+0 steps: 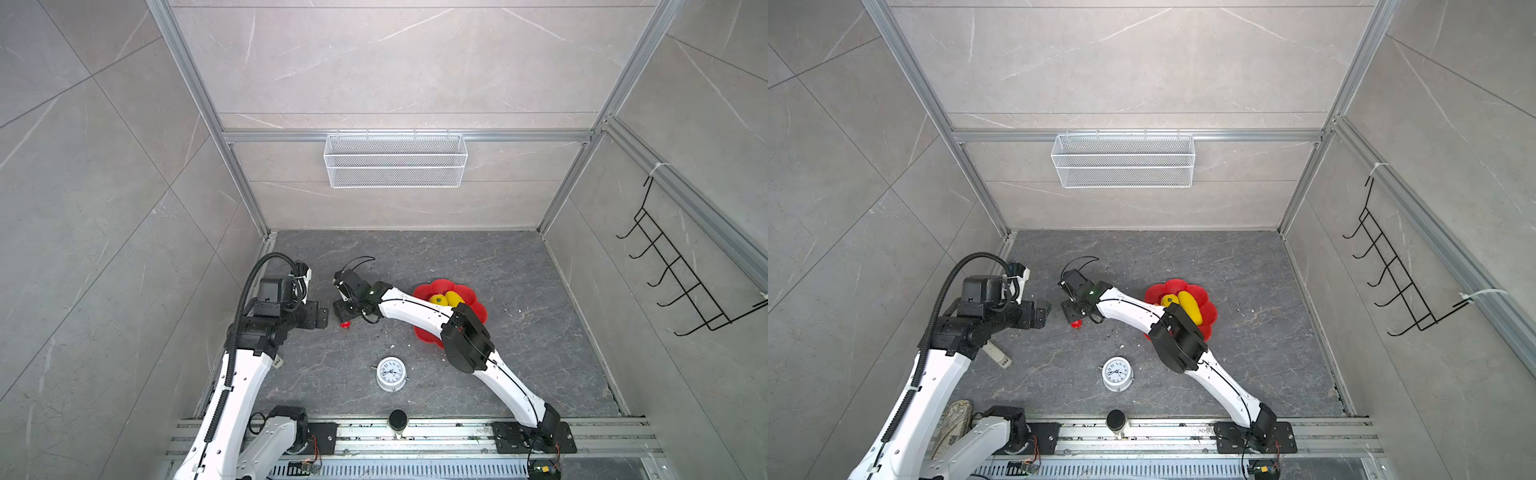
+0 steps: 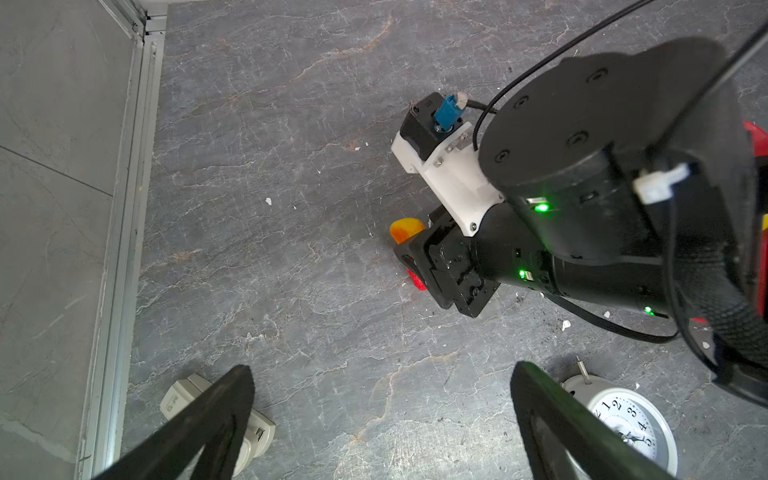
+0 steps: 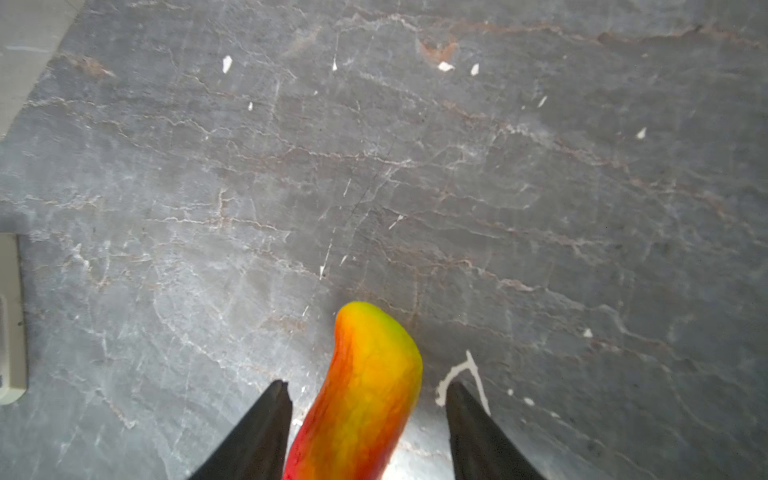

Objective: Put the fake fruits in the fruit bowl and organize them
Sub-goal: 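Reach the right gripper to the remaining red-orange mango and grasp it, then place the second mango into the red bowl and release it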

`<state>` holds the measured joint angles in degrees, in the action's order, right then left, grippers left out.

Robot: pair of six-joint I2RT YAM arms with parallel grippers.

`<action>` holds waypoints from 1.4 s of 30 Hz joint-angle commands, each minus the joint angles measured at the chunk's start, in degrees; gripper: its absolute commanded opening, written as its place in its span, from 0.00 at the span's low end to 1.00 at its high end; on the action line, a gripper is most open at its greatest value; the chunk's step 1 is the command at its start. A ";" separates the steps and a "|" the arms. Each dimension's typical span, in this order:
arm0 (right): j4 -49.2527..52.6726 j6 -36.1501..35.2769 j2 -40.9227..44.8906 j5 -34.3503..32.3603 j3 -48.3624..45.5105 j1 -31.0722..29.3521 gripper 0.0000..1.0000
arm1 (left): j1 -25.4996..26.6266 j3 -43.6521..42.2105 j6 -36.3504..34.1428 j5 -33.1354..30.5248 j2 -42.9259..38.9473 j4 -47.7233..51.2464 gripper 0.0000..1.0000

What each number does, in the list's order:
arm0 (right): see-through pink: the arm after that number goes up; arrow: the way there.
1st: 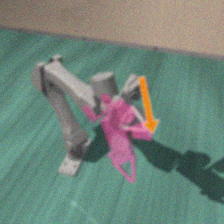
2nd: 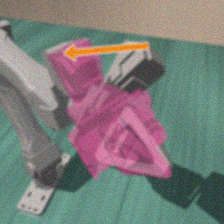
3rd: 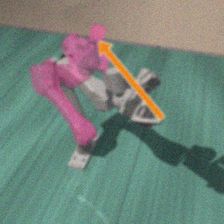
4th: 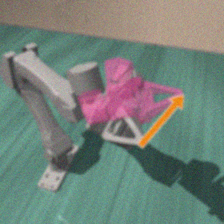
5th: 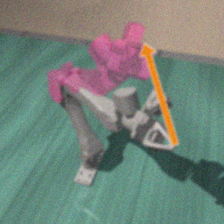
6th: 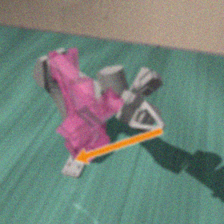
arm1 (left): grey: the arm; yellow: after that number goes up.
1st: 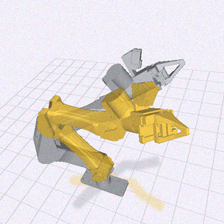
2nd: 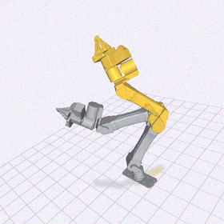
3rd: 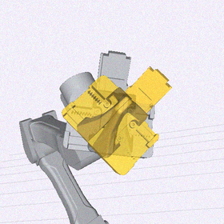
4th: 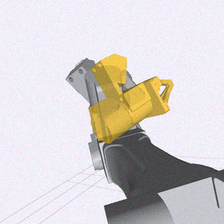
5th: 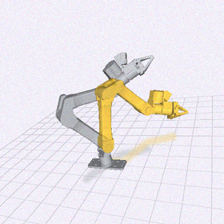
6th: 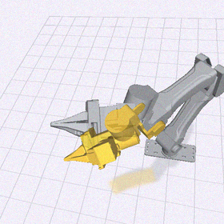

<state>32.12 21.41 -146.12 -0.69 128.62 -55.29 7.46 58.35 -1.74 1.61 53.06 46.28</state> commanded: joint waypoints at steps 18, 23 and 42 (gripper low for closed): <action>-2.99 -8.31 20.30 -3.39 -21.50 1.10 0.32 | -0.26 0.40 -1.47 -0.32 -1.16 0.46 1.00; -8.93 -12.02 41.03 -3.27 -46.38 6.79 0.35 | -0.26 0.46 -1.34 -0.04 -1.40 0.33 1.00; -7.43 -22.48 53.05 0.77 -70.98 16.59 0.43 | -0.26 0.57 -0.81 1.12 -0.81 -0.01 1.00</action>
<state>25.47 0.38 -91.13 -1.23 58.15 -38.85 7.46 58.35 -1.76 1.78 52.47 46.30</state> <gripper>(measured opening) 0.426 0.999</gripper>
